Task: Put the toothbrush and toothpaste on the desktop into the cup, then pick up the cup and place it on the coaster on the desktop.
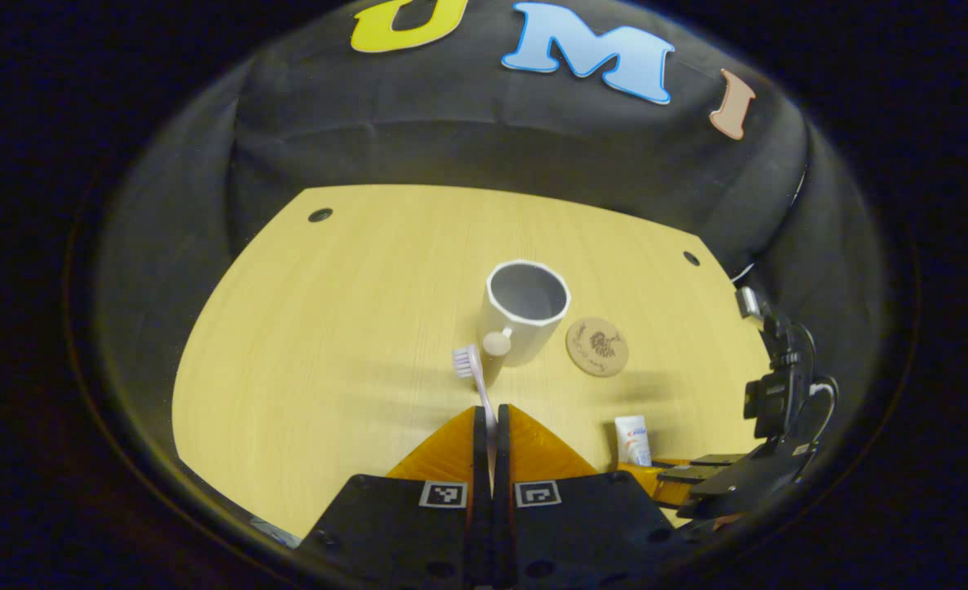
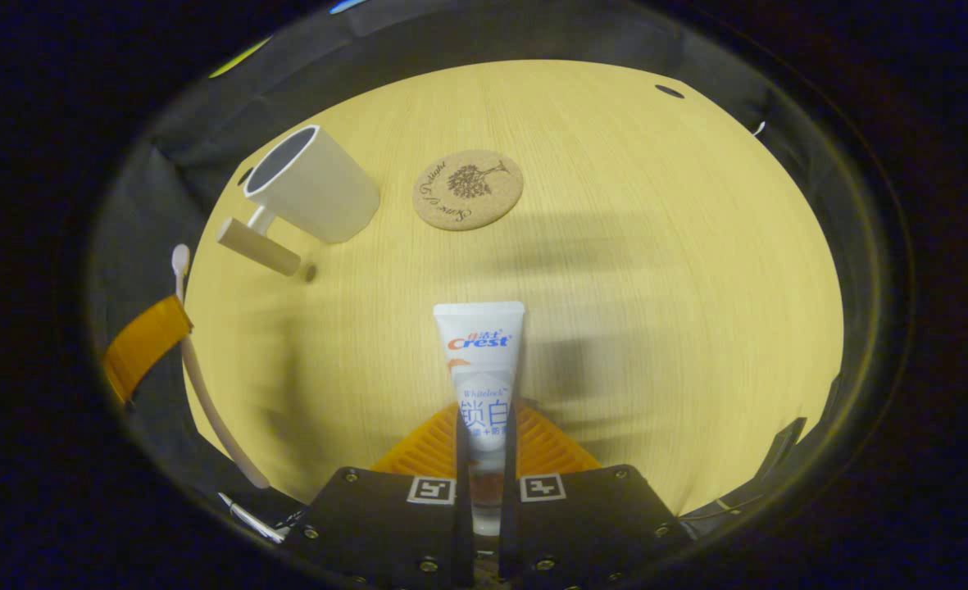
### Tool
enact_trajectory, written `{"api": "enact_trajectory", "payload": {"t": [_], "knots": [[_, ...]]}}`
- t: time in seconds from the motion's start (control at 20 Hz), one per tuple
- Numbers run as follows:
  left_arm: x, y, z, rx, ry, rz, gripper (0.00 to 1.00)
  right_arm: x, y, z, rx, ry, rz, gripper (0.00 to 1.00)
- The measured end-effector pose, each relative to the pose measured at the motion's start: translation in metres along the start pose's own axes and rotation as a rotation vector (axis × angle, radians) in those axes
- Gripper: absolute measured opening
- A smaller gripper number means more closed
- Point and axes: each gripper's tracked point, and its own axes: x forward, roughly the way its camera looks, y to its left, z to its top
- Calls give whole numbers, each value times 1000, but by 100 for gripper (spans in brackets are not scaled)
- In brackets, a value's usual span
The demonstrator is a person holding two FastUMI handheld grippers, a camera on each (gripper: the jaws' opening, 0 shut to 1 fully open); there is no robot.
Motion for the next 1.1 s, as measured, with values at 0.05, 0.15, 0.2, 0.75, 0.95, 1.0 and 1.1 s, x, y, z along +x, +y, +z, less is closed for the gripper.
{"api": "enact_trajectory", "payload": {"t": [0.05,0.15,0.2,0.75,0.95,1.0,1.1], "knots": [[1,-3,12,3,-27,-7,7,-2,0,0,1,-5,2,14],[2,-8,35,14,-71,-19,7,-5,-1,0,7,-14,8,14],[3,-9,51,21,-98,-24,7,-7,0,0,12,-18,12,15],[60,-33,170,183,-292,-57,7,-26,-15,-12,78,-59,47,14],[95,-49,186,245,-313,-73,7,-32,-38,-14,130,-76,16,14],[102,-50,189,251,-315,-72,7,-35,-45,-15,144,-78,8,14],[116,-50,195,267,-326,-67,7,-40,-57,-20,172,-80,-6,14]]}}
